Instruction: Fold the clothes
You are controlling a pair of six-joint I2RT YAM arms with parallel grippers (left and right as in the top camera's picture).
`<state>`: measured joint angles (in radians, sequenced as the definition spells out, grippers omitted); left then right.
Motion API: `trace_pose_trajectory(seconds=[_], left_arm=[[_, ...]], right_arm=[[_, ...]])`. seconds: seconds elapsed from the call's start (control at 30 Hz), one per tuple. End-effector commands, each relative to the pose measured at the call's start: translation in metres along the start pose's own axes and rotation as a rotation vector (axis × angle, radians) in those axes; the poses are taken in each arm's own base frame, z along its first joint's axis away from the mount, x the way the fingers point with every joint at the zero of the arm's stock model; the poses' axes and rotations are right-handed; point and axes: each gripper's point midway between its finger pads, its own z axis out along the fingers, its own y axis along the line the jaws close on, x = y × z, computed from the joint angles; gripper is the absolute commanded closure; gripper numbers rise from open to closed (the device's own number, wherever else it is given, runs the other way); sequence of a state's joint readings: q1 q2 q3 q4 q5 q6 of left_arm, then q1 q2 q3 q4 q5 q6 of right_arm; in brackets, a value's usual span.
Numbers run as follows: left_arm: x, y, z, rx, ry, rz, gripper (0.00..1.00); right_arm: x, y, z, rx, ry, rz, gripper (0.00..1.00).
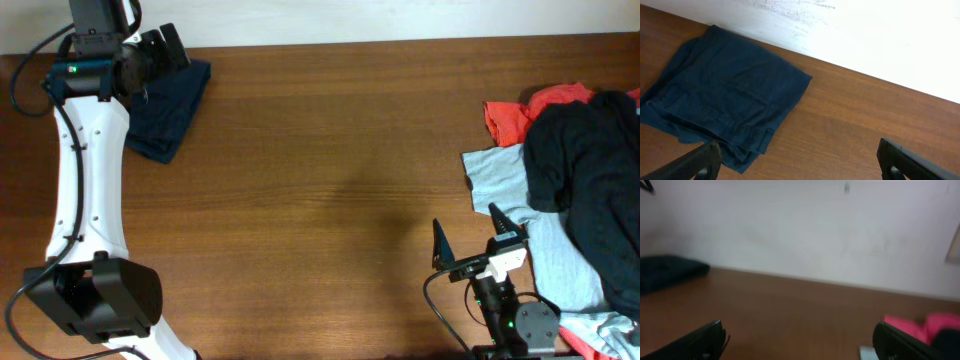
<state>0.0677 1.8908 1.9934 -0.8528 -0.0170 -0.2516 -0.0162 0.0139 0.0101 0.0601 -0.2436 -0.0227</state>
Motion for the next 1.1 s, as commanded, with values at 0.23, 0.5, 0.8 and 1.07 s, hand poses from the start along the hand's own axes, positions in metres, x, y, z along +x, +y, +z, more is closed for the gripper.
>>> trace_pose_trajectory(seconds=[0.23,0.5,0.8,1.07], left_arm=[[-0.002,0.002,-0.001,-0.009,-0.005,-0.006,0.01],[-0.002,0.002,-0.001,-0.008,-0.005,-0.006,0.01],[-0.002,0.002,-0.001,-0.008,-0.005,-0.006,0.01],[-0.002,0.002,-0.001,-0.008,-0.005,-0.006,0.01]], right_arm=[[0.033,-0.020,-0.003,0.143,0.129,0.039,0.01],[0.033,-0.020,-0.003,0.143,0.130,0.039,0.02],[0.033,-0.020,-0.003,0.143,0.130,0.039,0.01],[0.033,-0.020,-0.003,0.143,0.130,0.039,0.01]])
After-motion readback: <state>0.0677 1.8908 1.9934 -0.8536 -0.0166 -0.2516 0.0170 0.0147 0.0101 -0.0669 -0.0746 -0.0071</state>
